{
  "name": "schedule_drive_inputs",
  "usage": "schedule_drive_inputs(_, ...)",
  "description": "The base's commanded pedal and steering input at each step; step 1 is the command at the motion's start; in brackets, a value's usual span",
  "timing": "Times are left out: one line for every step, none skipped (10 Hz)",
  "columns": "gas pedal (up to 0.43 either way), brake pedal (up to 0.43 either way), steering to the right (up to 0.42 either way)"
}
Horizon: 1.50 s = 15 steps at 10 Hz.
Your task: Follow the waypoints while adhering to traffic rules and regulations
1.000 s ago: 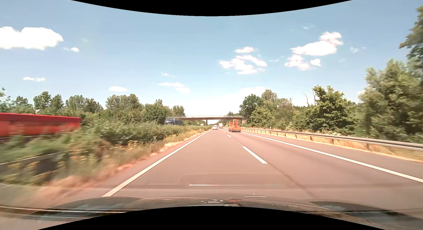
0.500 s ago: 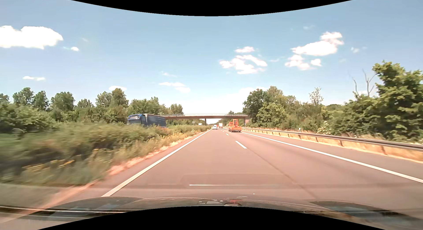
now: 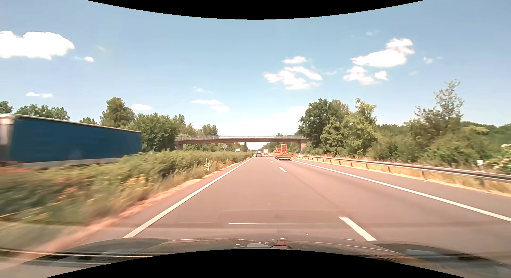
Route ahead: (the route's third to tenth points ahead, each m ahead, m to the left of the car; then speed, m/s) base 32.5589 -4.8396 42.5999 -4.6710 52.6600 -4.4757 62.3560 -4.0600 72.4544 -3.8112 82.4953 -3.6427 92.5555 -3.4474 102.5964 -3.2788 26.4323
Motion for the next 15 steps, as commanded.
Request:
schedule_drive_inputs(0.24,0.0,-0.003)
schedule_drive_inputs(0.26,0.0,-0.003)
schedule_drive_inputs(0.28,0.0,-0.003)
schedule_drive_inputs(0.28,0.0,-0.004)
schedule_drive_inputs(0.28,0.0,-0.003)
schedule_drive_inputs(0.287,0.0,-0.003)
schedule_drive_inputs(0.331,0.0,-0.003)
schedule_drive_inputs(0.35,0.0,-0.003)
schedule_drive_inputs(0.35,0.0,-0.003)
schedule_drive_inputs(0.358,0.0,-0.003)
schedule_drive_inputs(0.358,0.0,-0.004)
schedule_drive_inputs(0.358,0.0,-0.004)
schedule_drive_inputs(0.358,0.0,-0.004)
schedule_drive_inputs(0.35,0.0,-0.004)
schedule_drive_inputs(0.35,0.0,-0.004)
